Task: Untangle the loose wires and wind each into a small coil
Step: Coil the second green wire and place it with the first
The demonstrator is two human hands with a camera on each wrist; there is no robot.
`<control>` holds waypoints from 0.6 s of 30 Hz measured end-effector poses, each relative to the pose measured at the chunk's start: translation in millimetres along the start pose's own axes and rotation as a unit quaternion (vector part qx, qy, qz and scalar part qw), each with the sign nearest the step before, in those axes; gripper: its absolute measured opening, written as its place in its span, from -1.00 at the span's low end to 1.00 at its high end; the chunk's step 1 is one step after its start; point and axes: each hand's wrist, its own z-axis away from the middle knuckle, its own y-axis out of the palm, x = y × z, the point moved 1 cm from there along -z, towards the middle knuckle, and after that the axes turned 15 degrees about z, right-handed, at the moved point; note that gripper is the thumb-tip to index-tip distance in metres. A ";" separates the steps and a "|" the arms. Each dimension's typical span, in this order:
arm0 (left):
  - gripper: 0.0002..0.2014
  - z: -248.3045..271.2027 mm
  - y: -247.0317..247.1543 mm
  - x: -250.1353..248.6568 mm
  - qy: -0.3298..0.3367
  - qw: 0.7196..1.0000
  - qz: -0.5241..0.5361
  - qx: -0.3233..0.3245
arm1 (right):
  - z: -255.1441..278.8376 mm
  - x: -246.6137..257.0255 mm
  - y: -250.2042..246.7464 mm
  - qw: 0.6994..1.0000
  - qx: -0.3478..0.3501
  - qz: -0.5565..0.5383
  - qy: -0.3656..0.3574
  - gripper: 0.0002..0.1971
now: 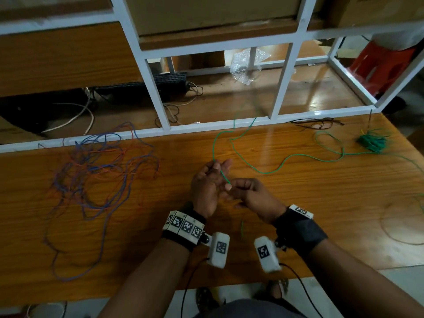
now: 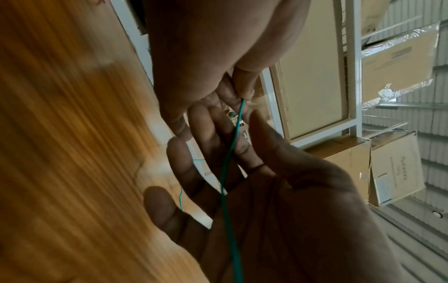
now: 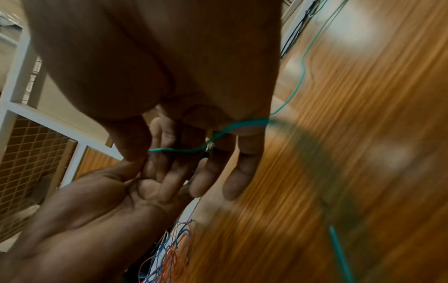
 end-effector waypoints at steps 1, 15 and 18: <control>-0.90 -3.0 0.1 0.6 -0.005 1.000 -0.007 0.003 | 1.7 0.0 -2.1 1.000 0.001 -0.003 -0.008 -0.80; -0.36 -21.1 -17.8 -32.2 0.127 0.906 -0.322 -0.244 | 19.1 0.3 -41.6 0.997 -0.068 -0.035 -0.022 -0.81; -0.48 16.5 2.7 -32.4 0.393 0.723 -0.568 -0.023 | 20.3 8.5 -38.5 0.995 -0.083 0.024 -0.060 -0.78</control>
